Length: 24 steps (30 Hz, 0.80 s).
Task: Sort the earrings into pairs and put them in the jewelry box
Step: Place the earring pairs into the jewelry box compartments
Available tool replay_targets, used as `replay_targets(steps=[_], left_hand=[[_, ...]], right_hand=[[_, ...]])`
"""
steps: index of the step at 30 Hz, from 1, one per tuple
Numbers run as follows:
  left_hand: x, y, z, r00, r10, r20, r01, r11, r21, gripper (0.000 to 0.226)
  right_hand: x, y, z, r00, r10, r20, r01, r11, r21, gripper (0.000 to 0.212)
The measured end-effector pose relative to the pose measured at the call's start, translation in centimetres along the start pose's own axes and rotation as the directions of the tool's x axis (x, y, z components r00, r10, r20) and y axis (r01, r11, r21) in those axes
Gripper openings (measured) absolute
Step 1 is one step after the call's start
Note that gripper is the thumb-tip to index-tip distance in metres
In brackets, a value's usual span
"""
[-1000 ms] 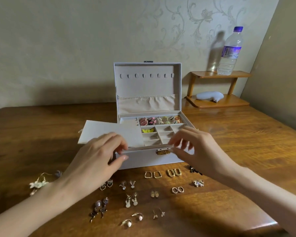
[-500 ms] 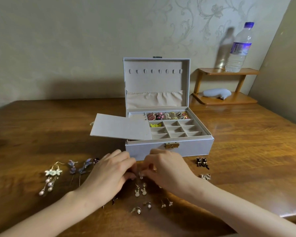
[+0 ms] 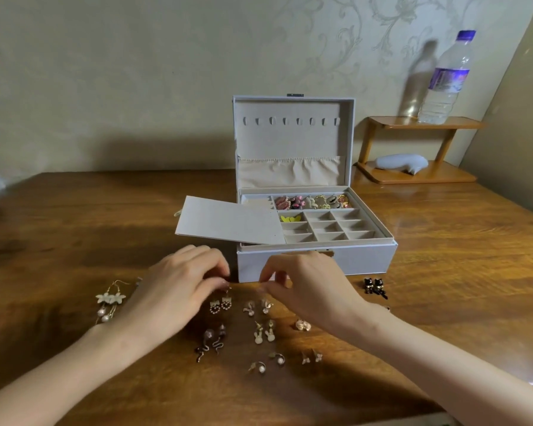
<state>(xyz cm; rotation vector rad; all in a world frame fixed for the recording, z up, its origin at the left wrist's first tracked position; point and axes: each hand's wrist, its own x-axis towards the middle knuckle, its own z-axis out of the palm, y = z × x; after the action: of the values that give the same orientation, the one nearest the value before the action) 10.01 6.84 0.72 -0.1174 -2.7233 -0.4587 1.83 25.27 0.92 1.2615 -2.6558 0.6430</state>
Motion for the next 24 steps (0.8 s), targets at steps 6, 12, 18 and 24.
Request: replay_targets(steps=[6, 12, 18, 24], left_hand=[[-0.7, -2.2, -0.7, 0.99, -0.138, 0.02, 0.136, 0.987, 0.084, 0.014], [-0.2, -2.9, 0.6, 0.991, -0.123, 0.043, 0.118, 0.987, 0.108, 0.014], [0.4, -3.2, 1.6, 0.997, -0.051, 0.054, 0.044, 0.99, 0.13, 0.012], [0.5, -3.4, 2.1, 0.999, -0.008, 0.041, 0.003, 0.995, 0.102, 0.015]], right_hand=[[1.7, -2.7, 1.6, 0.994, -0.102, 0.046, 0.104, 0.994, -0.037, 0.026], [3.1, -3.7, 2.9, 0.986, -0.15, 0.066, 0.161, 0.961, -0.225, 0.022], [3.3, -3.7, 3.1, 0.989, -0.113, 0.093, 0.131, 0.969, -0.212, 0.018], [3.2, -3.6, 2.8, 0.995, -0.085, 0.054, 0.093, 0.982, -0.166, 0.019]])
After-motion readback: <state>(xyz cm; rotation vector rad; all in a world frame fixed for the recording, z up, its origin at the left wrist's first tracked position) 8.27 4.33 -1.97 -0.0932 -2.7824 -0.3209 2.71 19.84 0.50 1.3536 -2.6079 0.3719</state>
